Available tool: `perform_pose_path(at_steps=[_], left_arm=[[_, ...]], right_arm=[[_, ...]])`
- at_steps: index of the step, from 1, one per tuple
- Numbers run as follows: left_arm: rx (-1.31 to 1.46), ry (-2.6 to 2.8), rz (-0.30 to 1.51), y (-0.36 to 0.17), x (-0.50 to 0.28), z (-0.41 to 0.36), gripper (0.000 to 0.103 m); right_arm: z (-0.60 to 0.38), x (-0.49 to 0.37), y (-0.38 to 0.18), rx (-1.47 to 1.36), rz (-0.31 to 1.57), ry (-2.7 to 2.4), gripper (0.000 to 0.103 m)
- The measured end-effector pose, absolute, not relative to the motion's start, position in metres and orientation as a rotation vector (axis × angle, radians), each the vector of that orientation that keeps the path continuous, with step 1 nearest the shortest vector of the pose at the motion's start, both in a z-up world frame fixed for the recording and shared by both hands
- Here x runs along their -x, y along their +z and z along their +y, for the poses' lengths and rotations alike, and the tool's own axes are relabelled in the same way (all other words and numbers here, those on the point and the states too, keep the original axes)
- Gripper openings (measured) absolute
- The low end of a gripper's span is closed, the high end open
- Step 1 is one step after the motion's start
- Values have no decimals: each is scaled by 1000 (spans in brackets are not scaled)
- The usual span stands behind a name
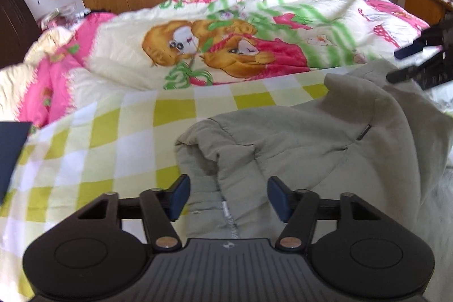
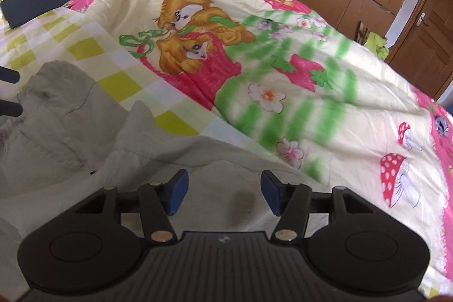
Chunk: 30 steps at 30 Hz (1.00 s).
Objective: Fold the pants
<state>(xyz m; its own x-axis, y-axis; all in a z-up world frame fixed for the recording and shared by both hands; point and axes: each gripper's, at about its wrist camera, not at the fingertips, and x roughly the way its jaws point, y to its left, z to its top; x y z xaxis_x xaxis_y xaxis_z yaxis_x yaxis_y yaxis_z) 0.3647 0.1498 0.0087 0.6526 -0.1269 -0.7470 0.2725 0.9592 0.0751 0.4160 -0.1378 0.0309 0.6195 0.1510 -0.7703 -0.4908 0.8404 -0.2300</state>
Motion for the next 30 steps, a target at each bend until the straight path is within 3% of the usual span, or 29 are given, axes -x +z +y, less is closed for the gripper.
perform_pose_path(at_steps=[10,17,19,25,30], left_arm=[[-195,-316,883,2,-342,136,64],[-27,-269,906,4,-378,154,60],[-21,-253,933,-2,-381,157,55],[-47,-230,890,-2,-381,158,55],[-70,-252,968,-16,-392,147,56]], right_arm=[[-153,-390,24,394,854,403,59],[-146,-382,28,393,844,416,59],[-146,-380,32,378,838,427,59],[-142,-379,33,372,833,438,59],[-139,-378,30,358,843,439,59]])
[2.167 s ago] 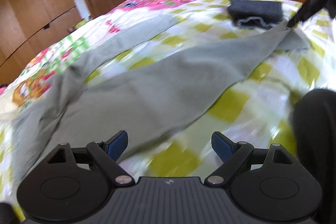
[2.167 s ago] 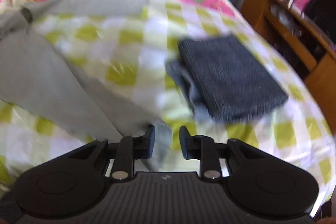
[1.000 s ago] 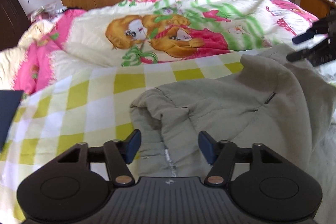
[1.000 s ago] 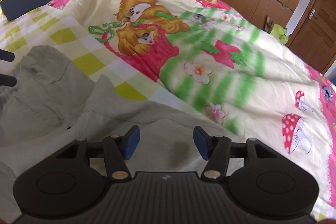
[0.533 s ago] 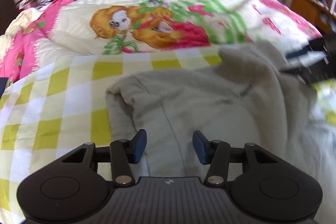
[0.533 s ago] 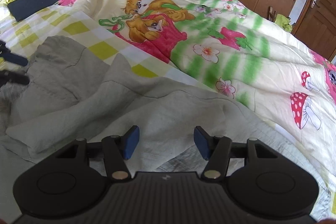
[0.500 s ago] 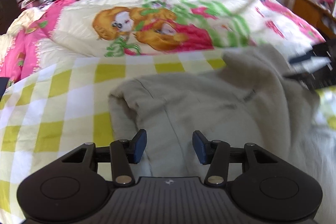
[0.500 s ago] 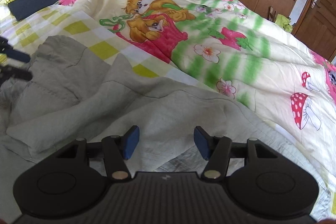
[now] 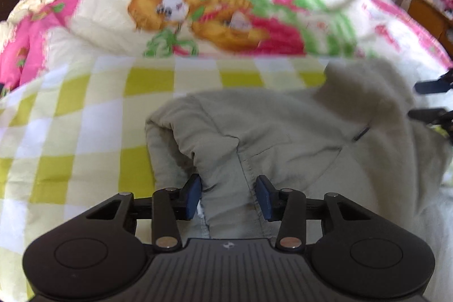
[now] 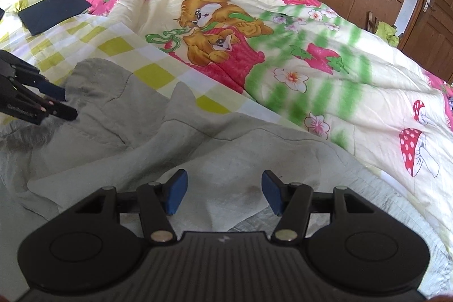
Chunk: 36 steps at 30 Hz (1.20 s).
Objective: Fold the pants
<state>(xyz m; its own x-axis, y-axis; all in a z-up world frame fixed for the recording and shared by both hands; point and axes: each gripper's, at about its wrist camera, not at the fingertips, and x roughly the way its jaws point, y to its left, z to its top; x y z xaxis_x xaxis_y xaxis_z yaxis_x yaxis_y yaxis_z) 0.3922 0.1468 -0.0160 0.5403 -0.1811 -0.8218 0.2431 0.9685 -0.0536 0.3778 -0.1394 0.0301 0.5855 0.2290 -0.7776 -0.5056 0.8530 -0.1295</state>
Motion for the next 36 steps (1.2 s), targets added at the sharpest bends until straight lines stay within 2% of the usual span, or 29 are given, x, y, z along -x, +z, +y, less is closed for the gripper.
perform_pose_path(at_steps=[2,5,9,10,15,19,22,29,31,36], left_arm=[[-40,-236,969,-15,-388,152,55],[-20,-210,979,-15,-380,159,45],[-26,-259,989,-13,-385,149,22],[-24,-277,975,-8,-385,146,21],[95,-382,816,36,-357,153,20],[223,-444,700,78,-328,177,20],[325,-482,638,98,-315,196,20],[404,-533,547,119,-292,219,20],[400,-555,511,126,-283,223,15],[405,-552,466,130,-263,233,15]], right_arm=[[-139,-375,32,366,836,450,59],[-141,-375,35,369,821,459,60],[-141,-379,37,384,816,444,60],[-141,-379,38,387,813,443,60],[-136,-372,44,473,754,477,60],[-125,-365,51,595,690,535,71],[-110,-364,45,739,652,567,72],[-73,-372,27,947,617,686,74],[-63,-376,22,979,625,718,75],[-41,-392,-3,1040,725,760,75]])
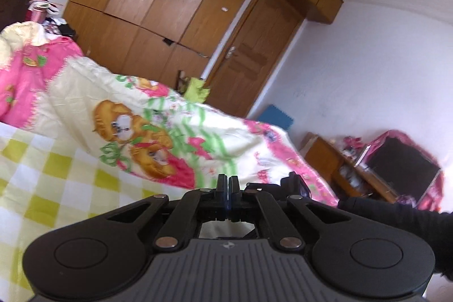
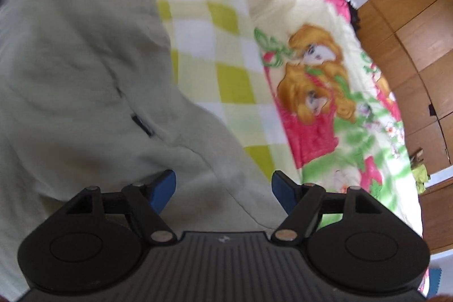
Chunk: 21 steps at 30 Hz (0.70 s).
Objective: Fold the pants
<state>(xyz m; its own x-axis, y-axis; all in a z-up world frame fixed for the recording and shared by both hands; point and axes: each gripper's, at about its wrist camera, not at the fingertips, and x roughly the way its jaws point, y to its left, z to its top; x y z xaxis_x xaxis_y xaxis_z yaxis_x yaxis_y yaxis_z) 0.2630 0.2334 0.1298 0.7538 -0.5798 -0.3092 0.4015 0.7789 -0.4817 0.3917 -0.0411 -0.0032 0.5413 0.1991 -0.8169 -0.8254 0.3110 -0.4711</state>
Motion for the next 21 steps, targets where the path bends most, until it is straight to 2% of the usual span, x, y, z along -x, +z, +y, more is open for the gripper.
perform_pose_path(at_steps=[6,8,9,10,12,17,18,20,21], left_arm=[[237,-483,654,80,-273,209,15],[215,-472,712,61,-276,201,16],[200,-462,731,54,-275,199,16],[176,-452,744,48,-273,196,17],[139,-437,768,40,-270,192,17],[87,-429,779,32,-267,185,22],[86,-429,775,32,-267,185,23],[87,-411,772,32,-269,186,35],[83,-385,775,32,-271,187,45]], right_arm=[[-39,-413,-24,995,823,799,74],[-41,-419,-24,944,853,784,49],[-41,-420,-23,918,881,789,9],[-40,-418,-22,919,900,780,1],[-42,-410,-22,973,877,763,0],[-62,-401,-1,902,826,703,0],[-65,-397,5,887,805,726,3],[-65,-391,12,879,775,773,6],[-62,-388,12,882,764,774,12]])
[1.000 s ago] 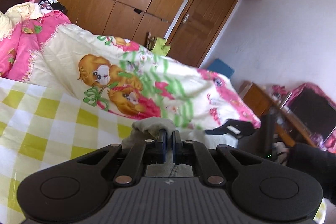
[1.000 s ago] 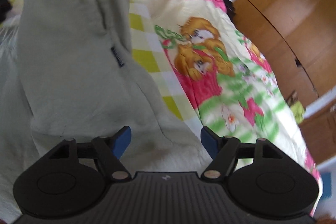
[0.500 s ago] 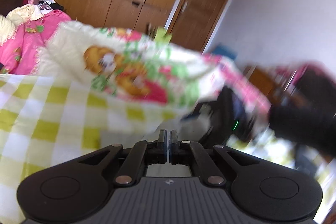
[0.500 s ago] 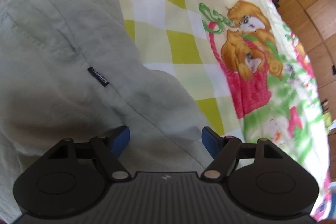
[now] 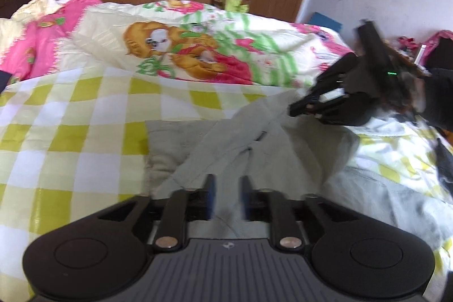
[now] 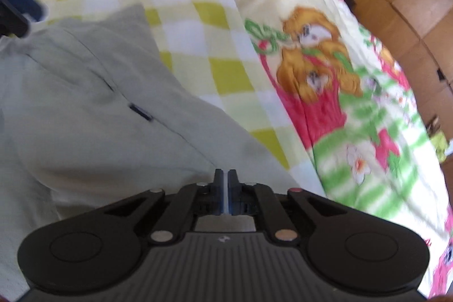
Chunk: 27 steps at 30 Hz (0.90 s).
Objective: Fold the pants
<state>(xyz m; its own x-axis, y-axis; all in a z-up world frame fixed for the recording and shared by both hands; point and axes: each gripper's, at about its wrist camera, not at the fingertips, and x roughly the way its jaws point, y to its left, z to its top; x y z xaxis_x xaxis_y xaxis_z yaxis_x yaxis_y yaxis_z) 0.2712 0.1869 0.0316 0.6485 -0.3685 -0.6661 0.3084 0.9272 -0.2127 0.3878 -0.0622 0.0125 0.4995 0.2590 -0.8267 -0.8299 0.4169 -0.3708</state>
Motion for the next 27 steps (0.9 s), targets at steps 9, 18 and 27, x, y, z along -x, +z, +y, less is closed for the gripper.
perform_pose_path(at_steps=[9,18,27], left_arm=[[55,-251,792,15,-280,194,65],[-304,-388,878,-10,-302,163,52],[-306,-376,803,1,-289,160,23]], right_arm=[[-41,-364,10,916,692,838,43],[-8,-368,-10,1086,686,996,65],[-15,-377,-17,1024,752,888,3]])
